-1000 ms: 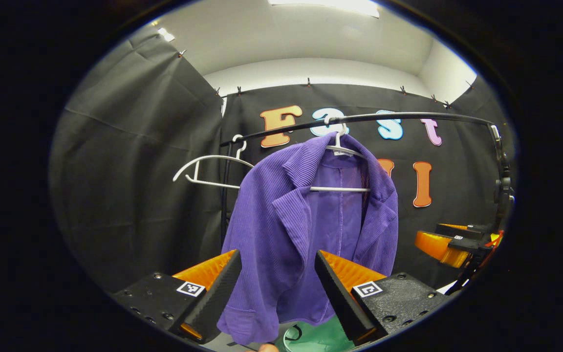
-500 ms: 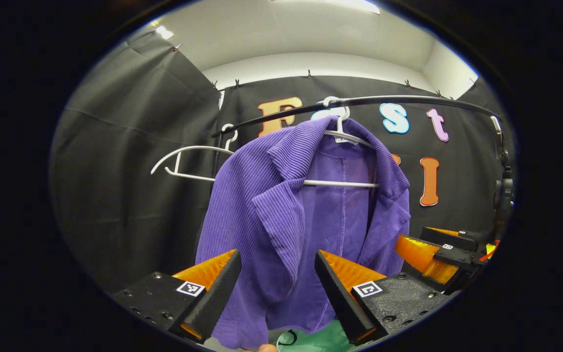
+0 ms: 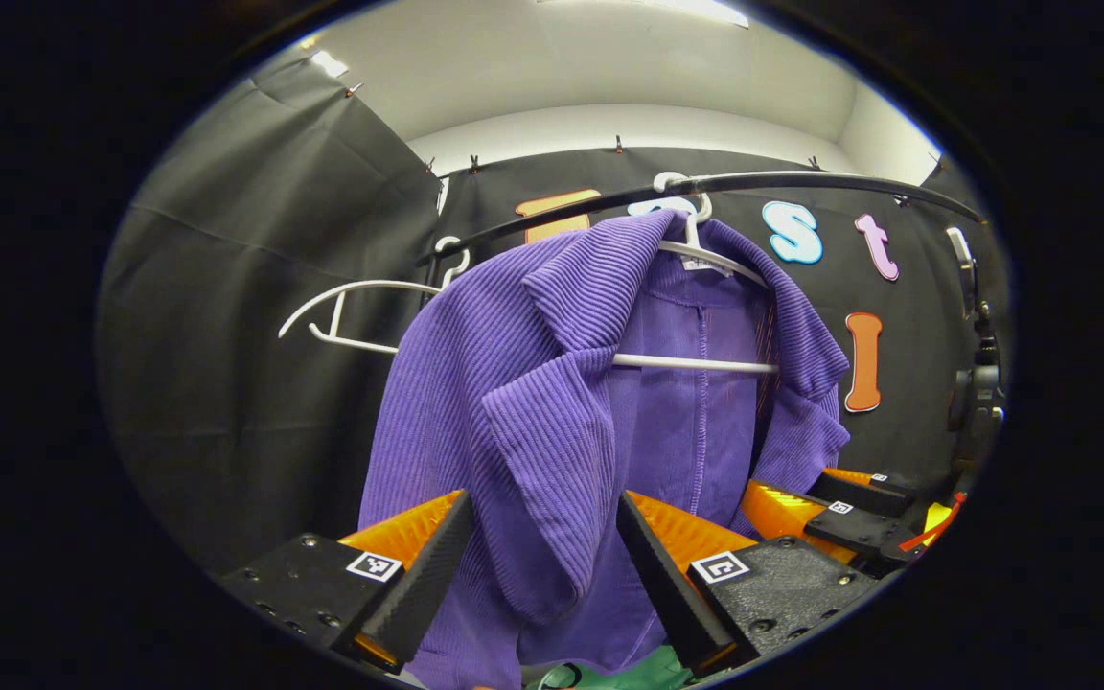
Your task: Grasp the clothes on the hanger with both hands and then place them into the laundry hamper below.
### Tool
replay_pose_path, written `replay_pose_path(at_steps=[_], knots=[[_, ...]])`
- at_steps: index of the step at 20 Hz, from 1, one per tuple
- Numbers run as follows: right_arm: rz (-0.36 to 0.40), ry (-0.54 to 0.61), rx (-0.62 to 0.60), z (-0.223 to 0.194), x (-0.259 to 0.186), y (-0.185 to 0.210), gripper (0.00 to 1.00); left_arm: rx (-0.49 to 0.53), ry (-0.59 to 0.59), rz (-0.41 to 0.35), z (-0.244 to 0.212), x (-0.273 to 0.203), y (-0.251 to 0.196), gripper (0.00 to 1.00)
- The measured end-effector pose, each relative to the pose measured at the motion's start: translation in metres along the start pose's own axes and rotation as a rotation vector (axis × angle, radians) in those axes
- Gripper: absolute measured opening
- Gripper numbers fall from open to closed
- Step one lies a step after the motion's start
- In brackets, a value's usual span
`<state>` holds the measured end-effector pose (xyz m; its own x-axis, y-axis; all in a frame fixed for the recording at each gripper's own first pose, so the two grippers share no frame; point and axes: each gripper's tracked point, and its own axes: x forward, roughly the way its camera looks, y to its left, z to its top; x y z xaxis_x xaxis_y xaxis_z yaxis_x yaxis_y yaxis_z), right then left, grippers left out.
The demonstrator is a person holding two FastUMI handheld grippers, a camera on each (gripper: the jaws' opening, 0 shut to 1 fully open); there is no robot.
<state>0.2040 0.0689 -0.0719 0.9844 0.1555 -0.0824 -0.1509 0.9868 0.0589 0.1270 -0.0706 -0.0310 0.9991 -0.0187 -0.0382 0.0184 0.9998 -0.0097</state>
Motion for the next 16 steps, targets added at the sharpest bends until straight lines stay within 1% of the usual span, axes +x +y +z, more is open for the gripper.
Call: replay_pose_path(at_steps=[1,2,3,4,5,6,7,8,9,10,11,12,13,14,15,16], knots=[[-0.008,0.008,0.010,-0.002,0.007,-0.004,0.70,0.004,0.006,0.003,-0.002,0.003,0.001,0.99],[-0.014,0.018,0.020,-0.004,0.009,-0.006,0.64,0.009,0.010,0.005,-0.004,0.006,0.001,0.88],[-0.007,0.029,0.037,-0.006,0.012,-0.005,0.58,0.011,0.013,0.013,-0.006,0.008,0.002,0.88],[0.024,0.036,0.059,-0.007,0.017,-0.001,0.53,0.010,0.015,0.019,-0.007,0.009,0.002,0.87],[0.063,0.044,0.081,-0.008,0.019,0.005,0.30,0.009,0.014,0.016,-0.007,0.011,0.002,0.86],[0.105,0.050,0.102,-0.009,0.019,0.013,0.53,0.007,0.012,0.013,-0.006,0.014,0.000,0.87],[0.144,0.048,0.105,-0.008,0.020,0.018,0.48,0.007,0.007,0.014,-0.005,0.014,0.000,0.81],[0.147,0.042,0.103,-0.007,0.023,0.018,0.42,0.008,0.006,0.019,-0.005,0.016,0.000,0.75],[0.109,0.035,0.090,-0.008,0.025,0.012,0.24,0.009,0.007,0.025,-0.006,0.019,0.002,0.69],[0.090,0.033,0.076,-0.006,0.022,0.002,0.07,0.007,0.008,0.030,-0.007,0.020,0.003,0.63],[0.069,0.034,0.067,-0.006,0.025,-0.005,0.11,0.004,0.009,0.033,-0.007,0.021,0.003,0.58],[0.073,0.042,0.077,-0.006,0.029,-0.006,0.11,0.000,0.009,0.030,-0.007,0.022,0.003,0.51],[0.076,0.049,0.088,-0.005,0.014,-0.009,0.08,-0.004,0.009,0.014,-0.008,0.024,0.000,0.55],[0.085,0.059,0.098,-0.006,0.021,-0.009,0.08,0.002,0.013,-0.004,-0.008,0.027,-0.003,0.38],[0.097,0.064,0.106,-0.003,0.015,-0.010,0.03,0.000,0.014,0.008,-0.008,0.028,0.004,0.21],[0.113,0.067,0.118,0.000,0.015,-0.010,0.07,-0.031,0.004,-0.018,-0.008,0.029,0.002,0.05]])
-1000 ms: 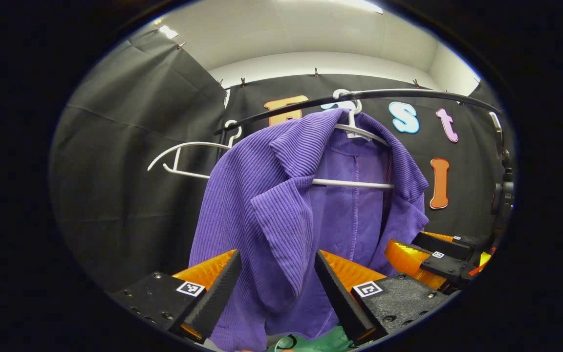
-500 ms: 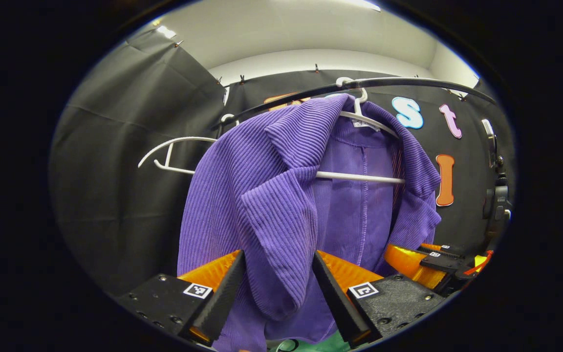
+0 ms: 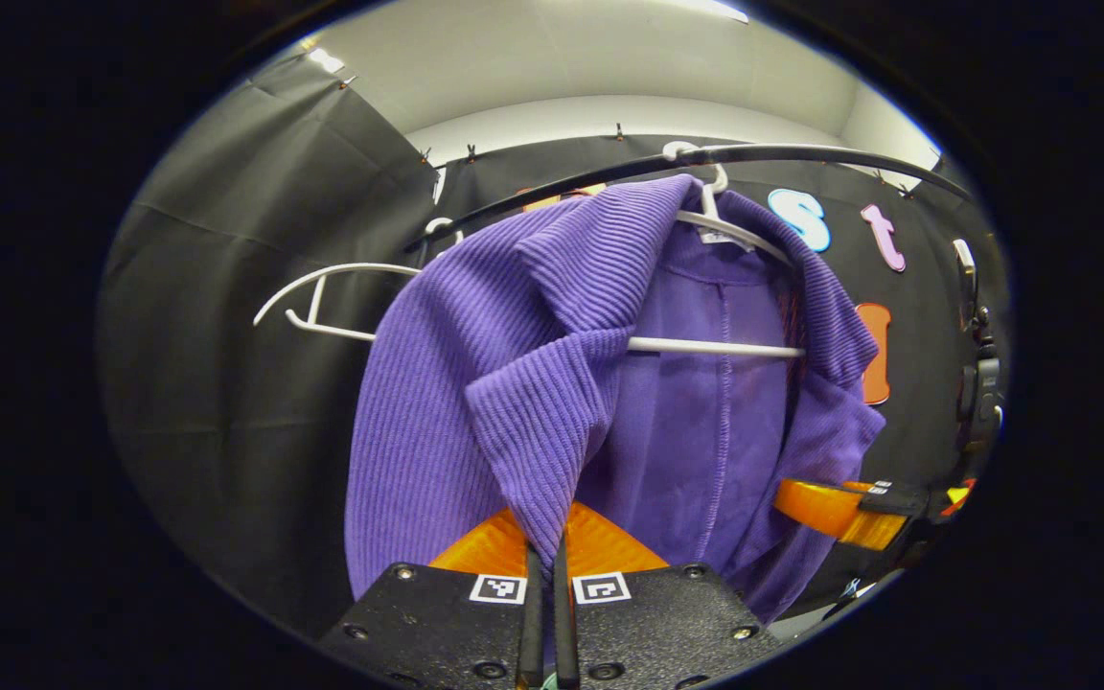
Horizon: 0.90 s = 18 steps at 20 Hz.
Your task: Grasp the clothes on the hanger with both hands and then place them into the laundry hamper below.
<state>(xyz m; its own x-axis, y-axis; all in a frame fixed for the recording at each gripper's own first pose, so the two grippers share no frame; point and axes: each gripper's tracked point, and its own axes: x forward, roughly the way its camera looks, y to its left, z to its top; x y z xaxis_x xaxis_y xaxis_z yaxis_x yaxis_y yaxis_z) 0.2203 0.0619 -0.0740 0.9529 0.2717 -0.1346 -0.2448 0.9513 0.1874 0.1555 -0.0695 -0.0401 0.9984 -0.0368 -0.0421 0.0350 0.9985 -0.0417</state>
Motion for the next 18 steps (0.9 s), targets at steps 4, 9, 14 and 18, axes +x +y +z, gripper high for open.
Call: replay_pose_path(at_steps=[4,9,14,18], knots=[[0.071,0.020,0.078,0.024,-0.011,-0.007,0.03,-0.018,0.004,-0.035,0.004,-0.008,0.009,0.00],[0.115,0.059,0.186,0.070,-0.018,-0.032,0.07,0.033,-0.047,-0.060,0.044,-0.035,0.015,0.00],[0.121,0.103,0.246,0.104,-0.026,-0.060,0.07,0.027,-0.100,-0.060,0.093,-0.050,0.036,0.00],[0.137,0.126,0.318,0.123,-0.022,-0.070,0.03,0.025,-0.142,-0.025,0.127,-0.055,0.063,0.00]])
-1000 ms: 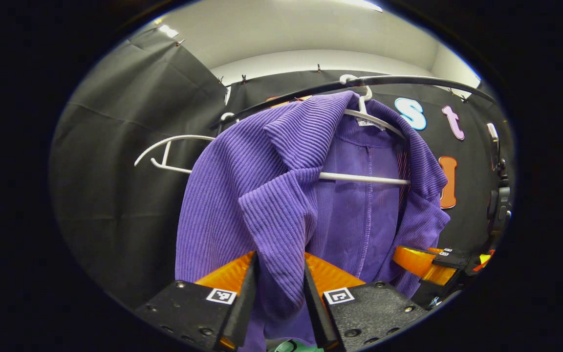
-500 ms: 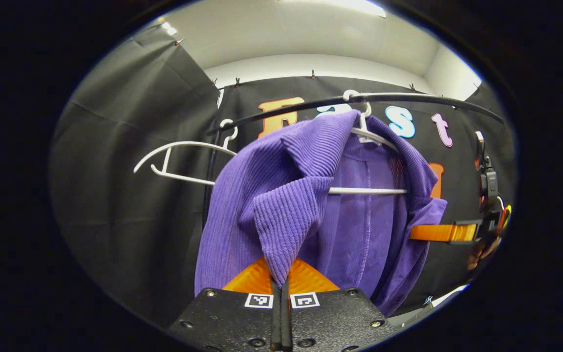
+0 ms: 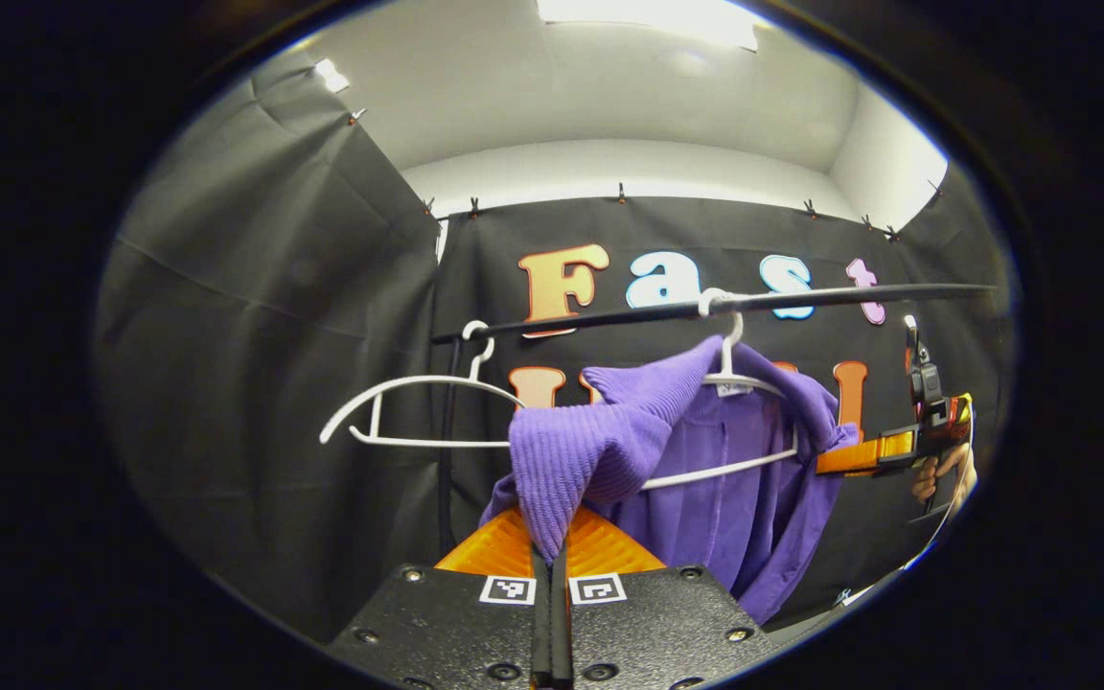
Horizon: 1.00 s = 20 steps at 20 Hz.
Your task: Grasp the clothes on the hanger with both hands and then place them into the laundry hamper below.
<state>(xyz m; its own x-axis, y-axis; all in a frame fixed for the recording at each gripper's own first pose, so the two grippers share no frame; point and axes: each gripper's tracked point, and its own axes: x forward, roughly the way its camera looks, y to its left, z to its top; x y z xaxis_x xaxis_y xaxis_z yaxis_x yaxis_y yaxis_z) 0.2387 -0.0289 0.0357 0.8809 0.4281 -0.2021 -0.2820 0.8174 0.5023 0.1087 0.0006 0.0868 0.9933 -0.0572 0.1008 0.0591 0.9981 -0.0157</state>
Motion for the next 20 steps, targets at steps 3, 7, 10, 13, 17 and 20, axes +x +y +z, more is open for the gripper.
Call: replay_pose_path(at_steps=[3,7,10,13,17,20], knots=[[0.015,-0.014,0.033,0.014,-0.006,-0.007,0.07,-0.004,-0.009,0.022,0.016,0.004,0.022,0.00],[0.004,-0.050,0.109,0.040,-0.014,-0.029,0.07,0.049,-0.046,0.100,0.036,0.012,0.058,0.00],[-0.031,-0.100,0.151,0.060,-0.015,-0.050,0.07,0.049,-0.067,0.117,0.048,0.017,0.065,0.00],[-0.051,-0.141,0.160,0.081,-0.014,-0.059,0.07,0.078,-0.117,0.151,0.068,0.024,0.071,0.00],[-0.070,-0.181,0.159,0.100,-0.006,-0.063,0.07,0.112,-0.170,0.173,0.094,0.036,0.081,0.00],[-0.070,-0.214,0.211,0.118,0.005,-0.067,0.07,0.129,-0.157,0.188,0.095,0.052,0.091,0.00]])
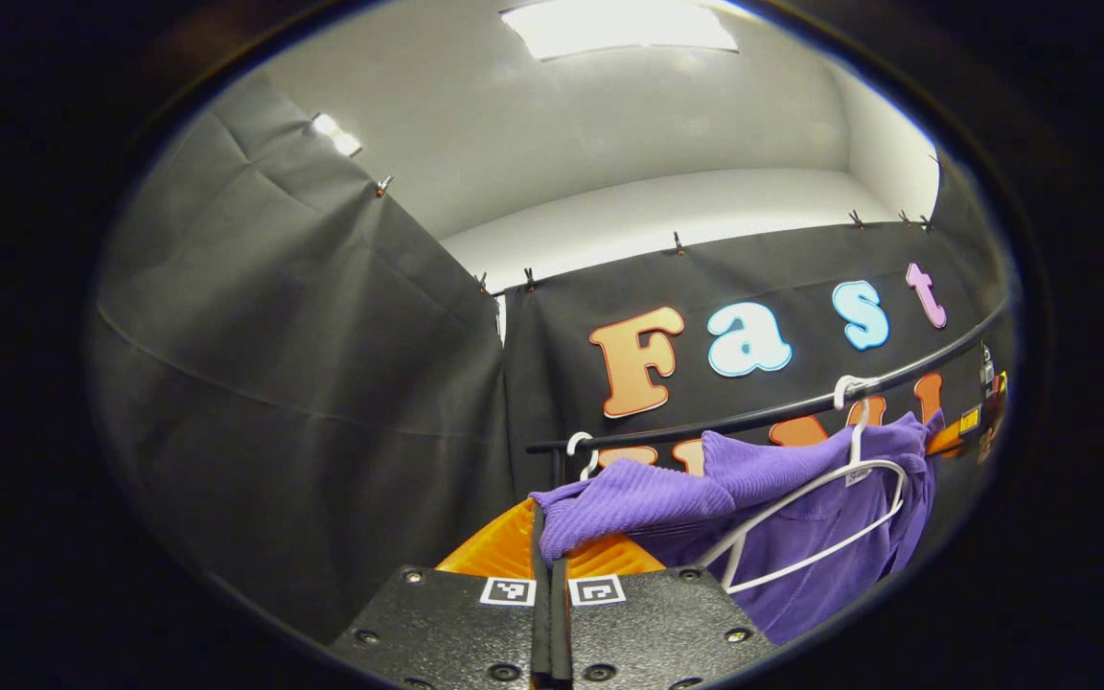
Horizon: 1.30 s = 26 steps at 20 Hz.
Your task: Grasp the clothes on the hanger with both hands and then place them into the laundry hamper below.
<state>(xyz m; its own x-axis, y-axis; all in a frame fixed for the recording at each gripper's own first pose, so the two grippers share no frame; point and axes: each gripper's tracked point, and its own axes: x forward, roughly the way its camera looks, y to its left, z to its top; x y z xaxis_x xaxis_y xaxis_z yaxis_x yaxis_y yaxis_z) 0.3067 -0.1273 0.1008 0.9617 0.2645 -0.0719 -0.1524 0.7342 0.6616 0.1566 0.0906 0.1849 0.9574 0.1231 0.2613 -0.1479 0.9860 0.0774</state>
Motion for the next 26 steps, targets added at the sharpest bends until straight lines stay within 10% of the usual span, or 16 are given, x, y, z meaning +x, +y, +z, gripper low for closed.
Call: replay_pose_path(at_steps=[16,26], knots=[[-0.181,0.123,-0.030,-0.079,0.038,-0.081,0.07,-0.033,0.207,-0.069,-0.119,0.015,-0.011,0.00],[-0.302,0.168,-0.179,-0.140,-0.021,-0.119,0.07,-0.136,0.336,-0.107,-0.196,-0.016,-0.029,0.00]])
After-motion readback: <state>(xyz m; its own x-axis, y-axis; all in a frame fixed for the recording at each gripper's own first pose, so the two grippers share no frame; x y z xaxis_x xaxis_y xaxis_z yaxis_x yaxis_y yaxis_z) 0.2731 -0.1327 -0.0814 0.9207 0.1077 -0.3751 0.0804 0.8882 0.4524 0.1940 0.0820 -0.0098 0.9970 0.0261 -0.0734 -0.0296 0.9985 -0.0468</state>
